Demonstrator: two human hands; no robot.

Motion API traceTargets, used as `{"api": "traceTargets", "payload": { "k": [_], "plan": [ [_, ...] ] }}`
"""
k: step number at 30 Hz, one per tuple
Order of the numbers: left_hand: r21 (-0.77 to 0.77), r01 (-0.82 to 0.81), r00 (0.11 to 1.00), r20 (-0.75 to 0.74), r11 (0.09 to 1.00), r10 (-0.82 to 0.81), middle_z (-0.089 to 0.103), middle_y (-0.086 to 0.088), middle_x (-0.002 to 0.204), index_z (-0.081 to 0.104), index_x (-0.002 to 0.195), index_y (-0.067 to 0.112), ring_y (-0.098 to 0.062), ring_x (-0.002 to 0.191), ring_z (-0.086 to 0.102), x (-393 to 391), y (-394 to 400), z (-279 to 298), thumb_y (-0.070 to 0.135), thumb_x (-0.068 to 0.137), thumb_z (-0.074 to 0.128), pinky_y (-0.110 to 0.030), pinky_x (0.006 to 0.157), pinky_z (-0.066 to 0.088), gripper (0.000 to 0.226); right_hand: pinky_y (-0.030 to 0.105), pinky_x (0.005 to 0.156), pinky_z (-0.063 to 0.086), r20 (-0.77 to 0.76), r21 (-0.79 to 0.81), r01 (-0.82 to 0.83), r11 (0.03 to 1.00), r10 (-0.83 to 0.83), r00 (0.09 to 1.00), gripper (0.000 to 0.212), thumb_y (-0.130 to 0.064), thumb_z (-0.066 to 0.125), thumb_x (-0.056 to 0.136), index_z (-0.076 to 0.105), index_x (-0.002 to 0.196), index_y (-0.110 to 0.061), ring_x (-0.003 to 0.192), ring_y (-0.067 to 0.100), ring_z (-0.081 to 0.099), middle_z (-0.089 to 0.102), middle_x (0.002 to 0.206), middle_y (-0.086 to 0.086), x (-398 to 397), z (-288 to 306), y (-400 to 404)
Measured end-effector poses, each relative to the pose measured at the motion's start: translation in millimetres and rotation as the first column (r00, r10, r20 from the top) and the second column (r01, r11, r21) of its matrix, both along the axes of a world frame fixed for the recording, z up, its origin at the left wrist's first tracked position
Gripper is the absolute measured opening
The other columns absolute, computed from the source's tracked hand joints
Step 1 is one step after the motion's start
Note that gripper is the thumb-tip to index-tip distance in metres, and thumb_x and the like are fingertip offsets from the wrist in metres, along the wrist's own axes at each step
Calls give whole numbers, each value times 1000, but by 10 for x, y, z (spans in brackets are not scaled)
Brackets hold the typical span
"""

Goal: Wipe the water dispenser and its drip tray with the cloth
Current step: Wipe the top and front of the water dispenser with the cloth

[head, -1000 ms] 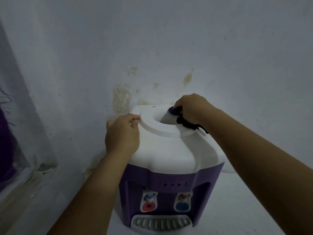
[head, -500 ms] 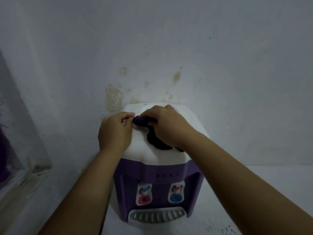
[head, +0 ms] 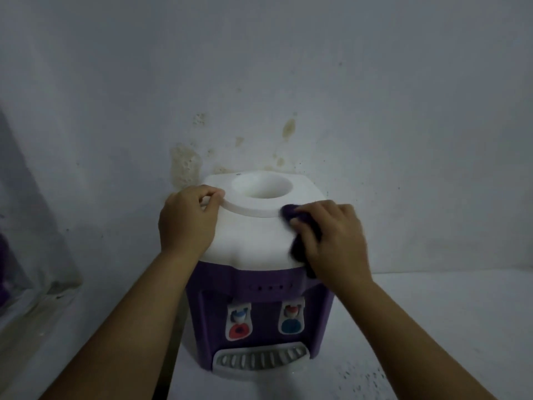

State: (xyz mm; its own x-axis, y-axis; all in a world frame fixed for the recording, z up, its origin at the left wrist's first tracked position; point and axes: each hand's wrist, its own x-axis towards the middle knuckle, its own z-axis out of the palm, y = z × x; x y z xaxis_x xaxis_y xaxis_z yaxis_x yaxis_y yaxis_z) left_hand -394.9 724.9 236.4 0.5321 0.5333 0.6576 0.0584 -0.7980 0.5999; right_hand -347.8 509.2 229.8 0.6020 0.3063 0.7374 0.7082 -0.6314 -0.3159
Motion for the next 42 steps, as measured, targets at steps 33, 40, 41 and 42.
{"api": "traceTargets", "payload": {
  "k": [33, 40, 41, 42],
  "plan": [
    [194, 11, 992, 123, 981, -36, 73, 4, 101, 75, 92, 17, -21, 84, 63, -38, -538, -310, 39, 91, 42, -32, 66, 49, 40, 35, 89, 50, 37, 304, 31, 952, -44, 998, 37, 6, 62, 79, 49, 104, -17, 106, 18, 43, 43, 118, -1, -323, -1198, -177],
    [172, 18, 992, 117, 985, -38, 73, 5, 101, 75, 92, 16, -21, 83, 62, -58, -560, -287, 40, 91, 39, -34, 66, 49, 43, 29, 92, 45, 110, 233, -49, 971, 24, 994, 19, -15, 50, 88, 49, 106, -17, 108, 19, 45, 45, 120, 0, -432, -886, -44],
    [168, 17, 993, 114, 986, -36, 73, 6, 101, 75, 92, 17, -21, 83, 62, -58, -556, -279, 41, 91, 38, -33, 66, 48, 44, 31, 91, 46, 145, 163, -80, 983, 56, 988, 20, -15, 51, 86, 52, 107, -16, 107, 19, 46, 48, 119, 2, -453, -884, -84],
    [166, 19, 993, 111, 986, -38, 73, 6, 101, 75, 92, 17, -21, 83, 61, -59, -557, -282, 42, 91, 37, -33, 65, 48, 45, 33, 91, 47, 158, 128, -90, 988, 69, 985, 21, -15, 52, 86, 57, 106, -14, 106, 20, 47, 52, 117, 3, -419, -839, -138]
  ]
}}
